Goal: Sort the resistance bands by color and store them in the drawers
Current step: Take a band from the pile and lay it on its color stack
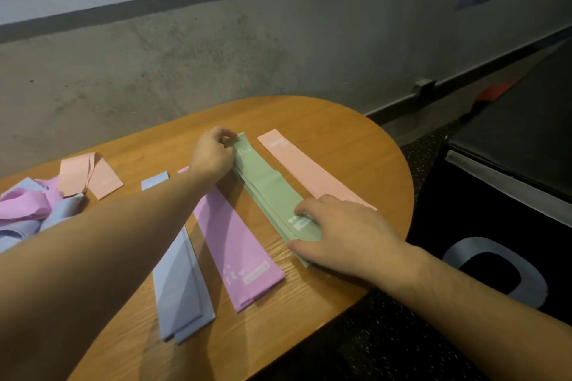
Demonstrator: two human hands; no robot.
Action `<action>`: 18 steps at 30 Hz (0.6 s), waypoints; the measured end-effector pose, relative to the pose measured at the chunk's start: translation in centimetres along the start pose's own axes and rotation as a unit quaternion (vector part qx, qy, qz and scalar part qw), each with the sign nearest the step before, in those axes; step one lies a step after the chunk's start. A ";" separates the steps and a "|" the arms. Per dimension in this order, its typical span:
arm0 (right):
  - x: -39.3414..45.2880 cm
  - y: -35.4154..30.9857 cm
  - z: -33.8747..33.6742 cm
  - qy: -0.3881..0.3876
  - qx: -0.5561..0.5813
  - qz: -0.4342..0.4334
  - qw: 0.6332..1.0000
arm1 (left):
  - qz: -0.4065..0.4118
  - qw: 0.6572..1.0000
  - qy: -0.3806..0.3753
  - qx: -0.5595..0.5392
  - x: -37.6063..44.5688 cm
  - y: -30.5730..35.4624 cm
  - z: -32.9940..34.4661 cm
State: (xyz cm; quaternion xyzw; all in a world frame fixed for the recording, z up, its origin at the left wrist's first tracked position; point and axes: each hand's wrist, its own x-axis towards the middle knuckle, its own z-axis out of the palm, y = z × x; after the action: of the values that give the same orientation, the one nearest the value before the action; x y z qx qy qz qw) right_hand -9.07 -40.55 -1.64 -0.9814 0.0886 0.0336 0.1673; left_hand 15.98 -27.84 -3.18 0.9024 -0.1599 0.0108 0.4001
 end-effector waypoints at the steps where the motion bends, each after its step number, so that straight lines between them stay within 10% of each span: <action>1: 0.0 -0.1 0.0 0.001 -0.006 0.000 1.000 | 0.016 0.999 0.002 0.033 0.0 -0.2 0.0; 7: -0.1 -0.4 -0.2 -0.006 -0.038 0.012 0.999 | 0.169 0.957 -0.050 0.229 -1.8 0.5 -1.3; 12: -0.5 -0.9 -0.3 -0.005 -0.038 0.015 0.999 | 0.294 0.834 -0.234 0.405 -3.4 2.3 -2.6; 18: -0.6 -1.3 -0.2 -0.011 -0.058 0.015 0.998 | 0.387 0.738 -0.264 0.485 -3.8 3.7 -2.5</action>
State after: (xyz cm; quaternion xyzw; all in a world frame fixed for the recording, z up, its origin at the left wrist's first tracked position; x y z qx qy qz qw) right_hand -9.40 -39.32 -1.02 -0.9875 0.0994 0.0521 0.1107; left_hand 11.55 -27.28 0.65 0.8013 -0.5677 0.0025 -0.1890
